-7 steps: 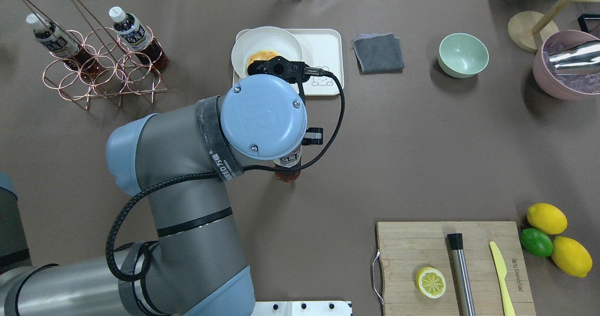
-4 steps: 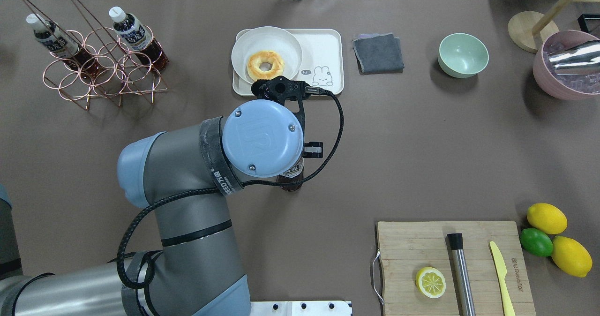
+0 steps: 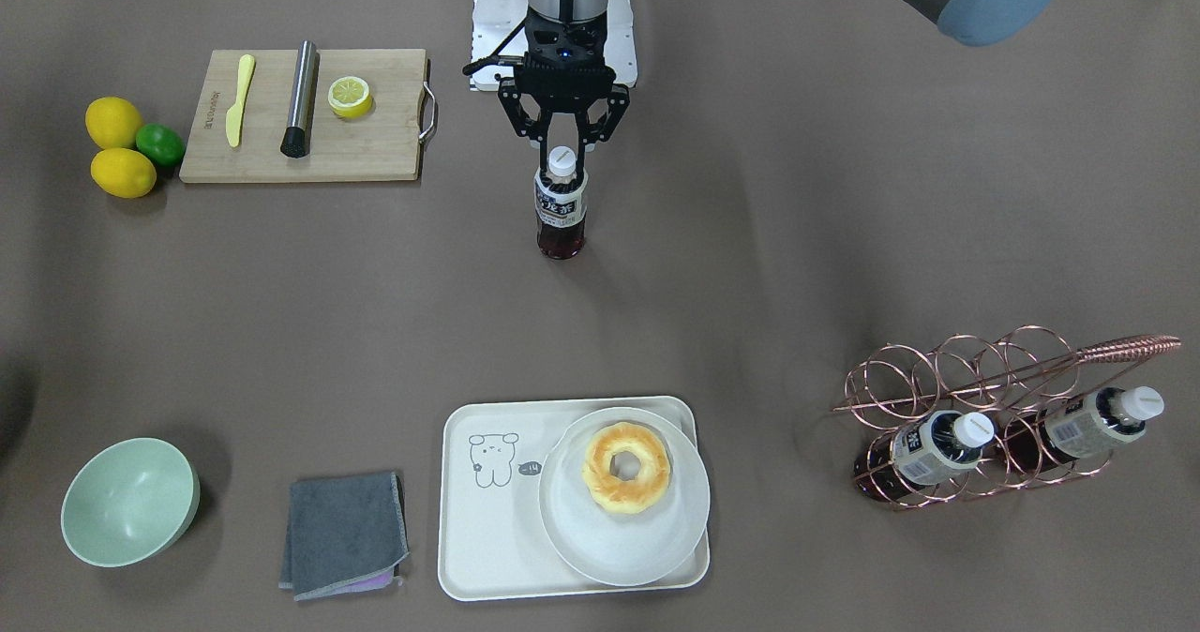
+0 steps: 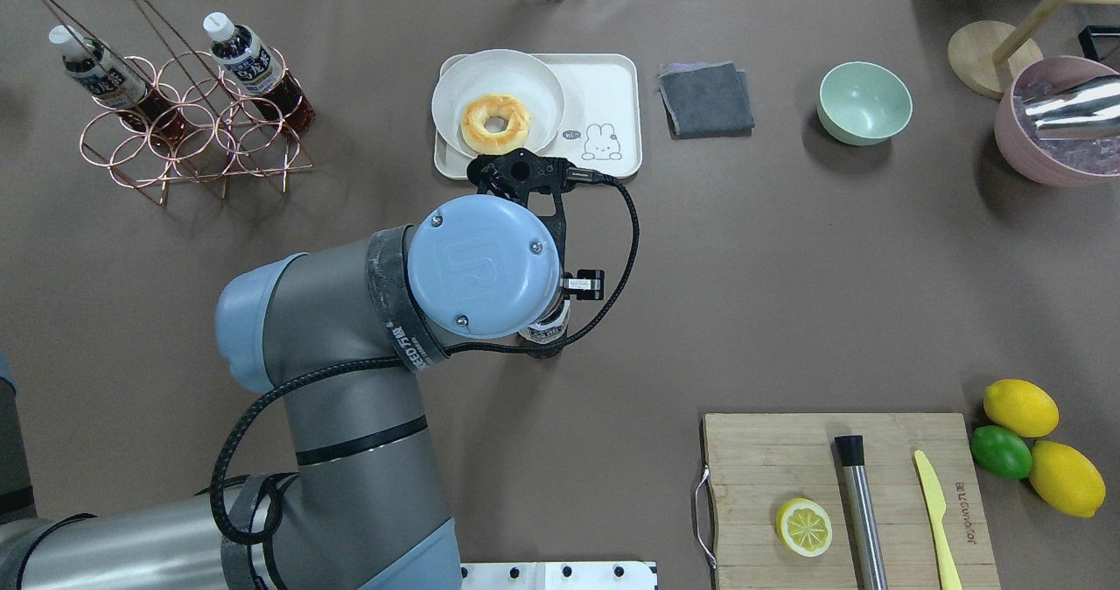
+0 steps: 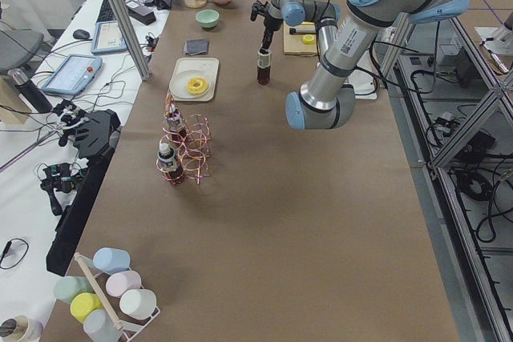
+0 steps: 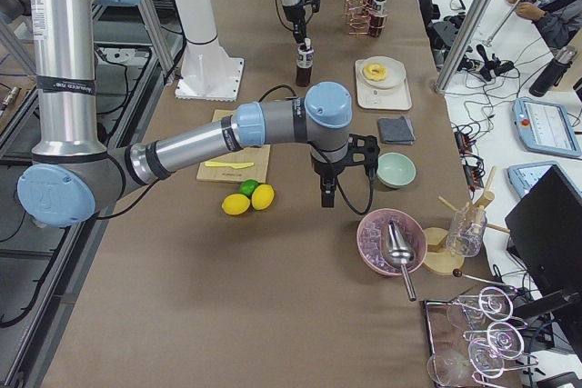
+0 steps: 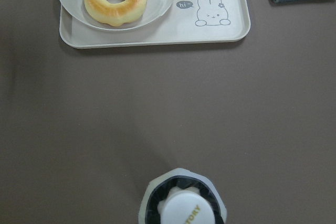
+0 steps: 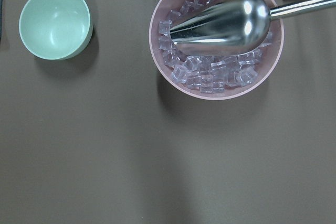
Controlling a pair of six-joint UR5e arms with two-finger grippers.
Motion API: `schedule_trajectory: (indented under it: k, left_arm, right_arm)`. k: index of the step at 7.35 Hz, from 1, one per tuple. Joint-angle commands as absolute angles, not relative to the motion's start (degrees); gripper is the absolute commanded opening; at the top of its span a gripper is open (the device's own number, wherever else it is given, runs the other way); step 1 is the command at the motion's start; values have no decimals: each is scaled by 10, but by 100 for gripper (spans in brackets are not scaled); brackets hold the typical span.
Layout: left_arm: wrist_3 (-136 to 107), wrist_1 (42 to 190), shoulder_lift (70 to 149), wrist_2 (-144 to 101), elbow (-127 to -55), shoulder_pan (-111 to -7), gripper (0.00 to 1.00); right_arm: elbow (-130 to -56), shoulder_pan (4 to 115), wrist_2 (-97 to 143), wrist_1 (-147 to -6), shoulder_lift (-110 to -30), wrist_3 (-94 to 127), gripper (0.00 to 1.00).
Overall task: Place tea on tray
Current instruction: 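Set the bottle upright on the table, open left gripper, withdraw while right arm advances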
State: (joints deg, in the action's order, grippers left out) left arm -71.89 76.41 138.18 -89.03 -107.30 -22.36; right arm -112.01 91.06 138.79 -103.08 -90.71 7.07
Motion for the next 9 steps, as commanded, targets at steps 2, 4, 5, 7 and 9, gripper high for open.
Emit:
schedule_trajectory:
  k: [2, 4, 5, 7, 9]
  left_arm:
    - [-676, 761, 1369, -916, -1123, -277, 97]
    - [-572, 761, 1316, -1044, -1152, -398, 97]
    - [-510, 764, 1275, -1092, -1167, -445, 97]
    - [-425, 766, 1217, -1154, -1180, -519, 97]
    - [-345, 766, 1180, -1198, -1177, -568, 97]
  right_arm:
    - [-1150, 869, 1389, -1036, -832, 240, 100]
    - [-1183, 775, 1383, -1040, -734, 476, 100]
    - [-1202, 727, 1379, -1041, -700, 592, 100]
    - [-1217, 622, 1334, -1041, -617, 794, 100]
    - [-1212, 495, 1227, -1166, -493, 854, 99]
